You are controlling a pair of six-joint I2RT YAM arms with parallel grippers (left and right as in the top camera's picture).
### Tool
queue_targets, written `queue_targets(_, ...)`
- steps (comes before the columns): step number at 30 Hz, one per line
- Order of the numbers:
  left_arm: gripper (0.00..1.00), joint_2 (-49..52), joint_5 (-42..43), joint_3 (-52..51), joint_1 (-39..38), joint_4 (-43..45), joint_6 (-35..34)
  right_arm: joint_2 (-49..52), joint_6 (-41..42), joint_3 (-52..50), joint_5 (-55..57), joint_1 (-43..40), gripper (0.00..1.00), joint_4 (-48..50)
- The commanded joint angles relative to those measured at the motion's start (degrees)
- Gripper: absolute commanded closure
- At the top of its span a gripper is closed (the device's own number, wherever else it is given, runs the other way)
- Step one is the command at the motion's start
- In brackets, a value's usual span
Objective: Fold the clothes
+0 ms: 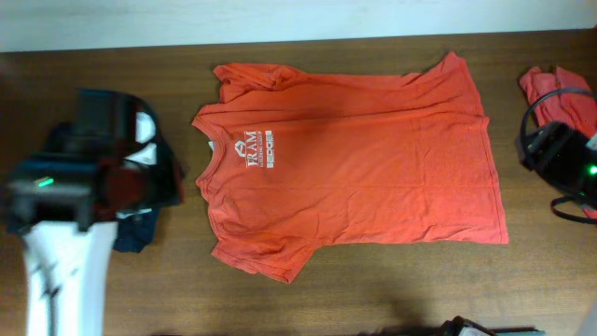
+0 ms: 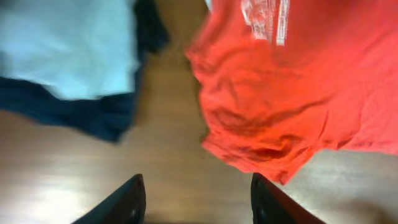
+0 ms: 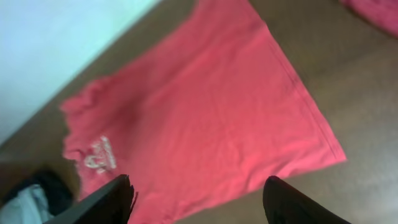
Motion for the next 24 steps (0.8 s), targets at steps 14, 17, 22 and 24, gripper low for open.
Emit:
queue_targets(14,0.42,-0.39,11.52,-44.61,0.13,24.09,-6.25,0.94,-1.57,-38.71,2.73,0.02,0.27,13.79)
queue_targets(17,0.41,-0.42,11.5,-44.61,0.13,25.35,-6.25,1.42,-1.36,-39.52,2.91,-0.02,0.27,14.62)
queue_targets(22,0.37,-0.39,11.5,-44.65,0.13,25.29,-6.25,2.36,-0.72,-39.52,2.95,-0.02,0.23,14.62)
queue_targets(24,0.36,-0.39,11.5,-44.7,0.13,25.29,-6.25,3.02,-0.7,-39.52,3.61,-0.02,0.22,14.62)
